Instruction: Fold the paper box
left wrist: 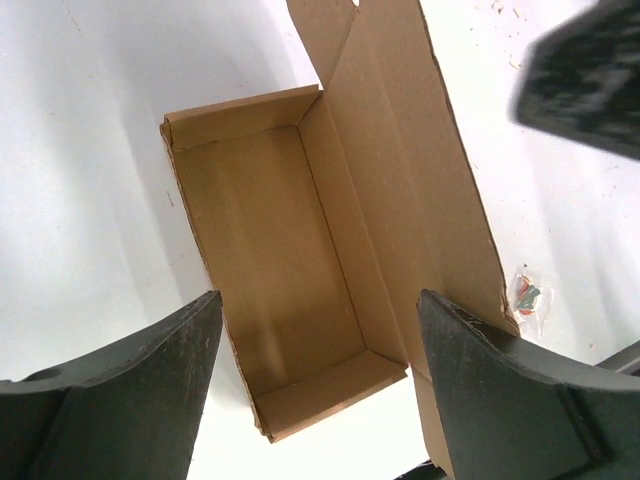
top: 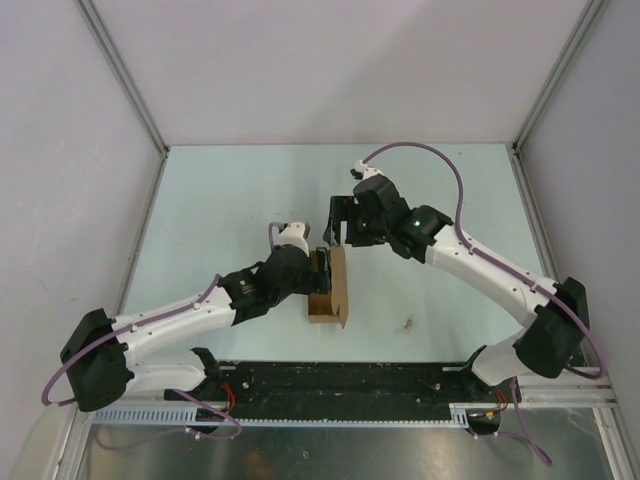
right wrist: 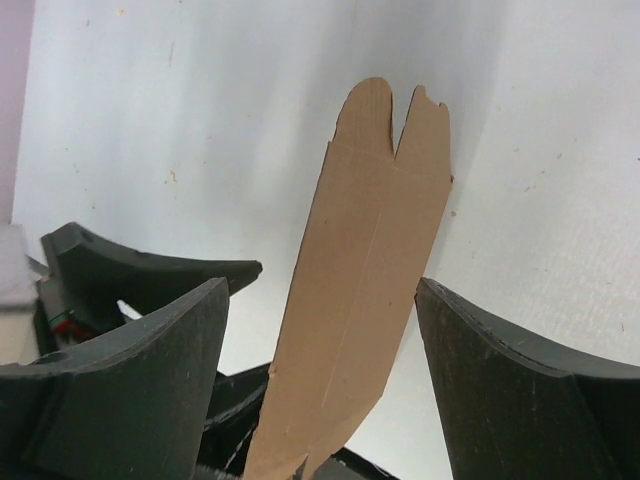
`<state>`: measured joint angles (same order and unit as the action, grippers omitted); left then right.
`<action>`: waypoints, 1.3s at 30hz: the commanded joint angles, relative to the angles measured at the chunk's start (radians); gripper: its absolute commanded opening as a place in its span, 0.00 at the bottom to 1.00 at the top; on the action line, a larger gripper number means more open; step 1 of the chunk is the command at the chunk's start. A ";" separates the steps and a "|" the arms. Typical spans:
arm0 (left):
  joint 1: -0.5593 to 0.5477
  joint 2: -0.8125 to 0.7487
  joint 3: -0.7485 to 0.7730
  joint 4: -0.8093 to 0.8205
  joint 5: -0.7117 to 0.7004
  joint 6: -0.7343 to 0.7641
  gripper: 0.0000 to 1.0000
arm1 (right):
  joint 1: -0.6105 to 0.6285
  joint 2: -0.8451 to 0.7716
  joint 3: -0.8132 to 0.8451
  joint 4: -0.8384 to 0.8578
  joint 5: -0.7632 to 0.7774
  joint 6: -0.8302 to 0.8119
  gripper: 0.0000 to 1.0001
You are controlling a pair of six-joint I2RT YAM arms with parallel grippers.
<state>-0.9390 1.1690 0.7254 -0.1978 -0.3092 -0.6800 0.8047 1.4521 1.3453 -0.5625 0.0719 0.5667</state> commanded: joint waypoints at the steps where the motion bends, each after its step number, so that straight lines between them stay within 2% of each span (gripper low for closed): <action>1: -0.009 -0.043 -0.011 0.037 0.004 0.011 0.84 | 0.014 0.048 0.078 -0.037 0.025 -0.019 0.80; 15: -0.021 -0.037 -0.009 0.055 0.018 0.013 0.84 | 0.064 0.244 0.282 -0.224 0.141 -0.085 0.68; 22: -0.020 -0.061 -0.021 0.055 0.016 0.016 0.84 | 0.068 0.274 0.290 -0.261 0.184 -0.097 0.58; 33: -0.020 -0.129 -0.006 0.047 0.025 0.036 0.84 | 0.062 0.257 0.301 -0.258 0.144 -0.129 0.18; 34: -0.021 -0.147 -0.001 0.044 0.028 0.039 0.84 | 0.059 0.254 0.301 -0.258 0.135 -0.134 0.11; 39: -0.021 -0.276 0.048 -0.014 0.018 0.069 0.84 | 0.030 0.237 0.307 -0.277 0.103 -0.197 0.01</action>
<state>-0.9535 0.9924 0.7082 -0.1822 -0.2905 -0.6476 0.8585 1.7267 1.5997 -0.8192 0.1997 0.4263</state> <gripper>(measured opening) 0.843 0.039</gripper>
